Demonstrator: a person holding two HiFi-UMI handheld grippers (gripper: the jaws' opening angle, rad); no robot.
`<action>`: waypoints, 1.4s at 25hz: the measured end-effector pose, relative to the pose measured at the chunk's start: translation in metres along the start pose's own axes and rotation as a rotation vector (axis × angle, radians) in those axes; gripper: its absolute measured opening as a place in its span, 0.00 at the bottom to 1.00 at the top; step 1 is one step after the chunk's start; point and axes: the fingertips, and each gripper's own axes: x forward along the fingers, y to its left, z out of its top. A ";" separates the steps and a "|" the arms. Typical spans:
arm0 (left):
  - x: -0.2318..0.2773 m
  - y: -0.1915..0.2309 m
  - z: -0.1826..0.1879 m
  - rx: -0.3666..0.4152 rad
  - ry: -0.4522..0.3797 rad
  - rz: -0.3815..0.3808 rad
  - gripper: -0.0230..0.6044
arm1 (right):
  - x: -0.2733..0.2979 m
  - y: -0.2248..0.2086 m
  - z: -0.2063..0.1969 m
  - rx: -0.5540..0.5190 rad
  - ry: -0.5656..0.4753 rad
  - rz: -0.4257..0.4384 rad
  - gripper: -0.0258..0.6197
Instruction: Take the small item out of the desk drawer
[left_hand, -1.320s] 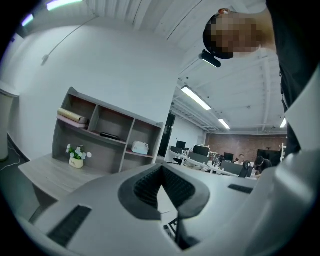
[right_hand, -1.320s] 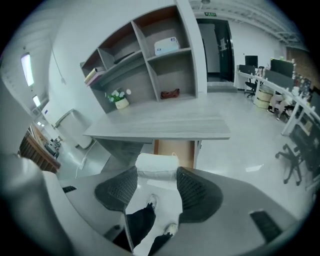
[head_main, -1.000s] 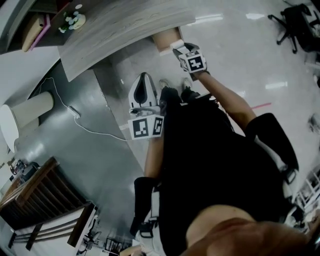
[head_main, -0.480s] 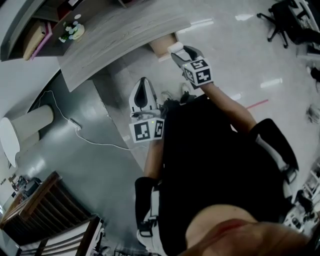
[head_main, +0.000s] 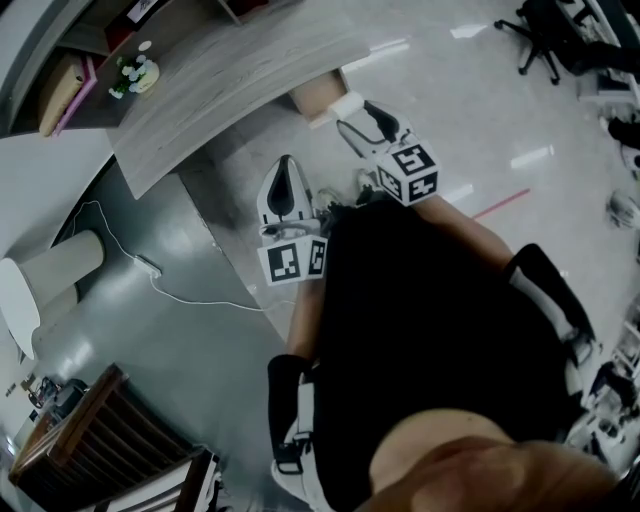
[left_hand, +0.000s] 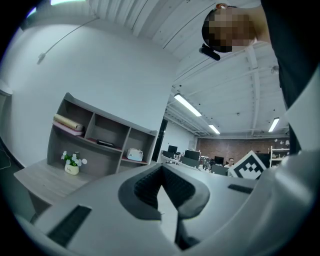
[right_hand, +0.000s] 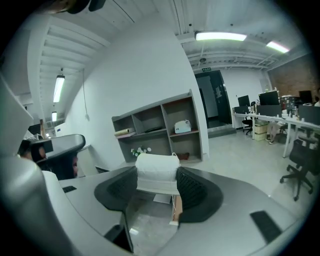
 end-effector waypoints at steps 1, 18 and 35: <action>0.000 0.000 -0.002 -0.002 0.001 -0.003 0.03 | -0.007 0.004 0.003 -0.003 -0.015 0.006 0.42; 0.003 0.017 -0.007 0.003 0.017 -0.015 0.03 | -0.034 0.033 0.014 -0.017 -0.061 0.044 0.42; 0.009 0.016 -0.008 0.003 0.027 -0.032 0.03 | -0.034 0.034 0.019 -0.021 -0.070 0.043 0.42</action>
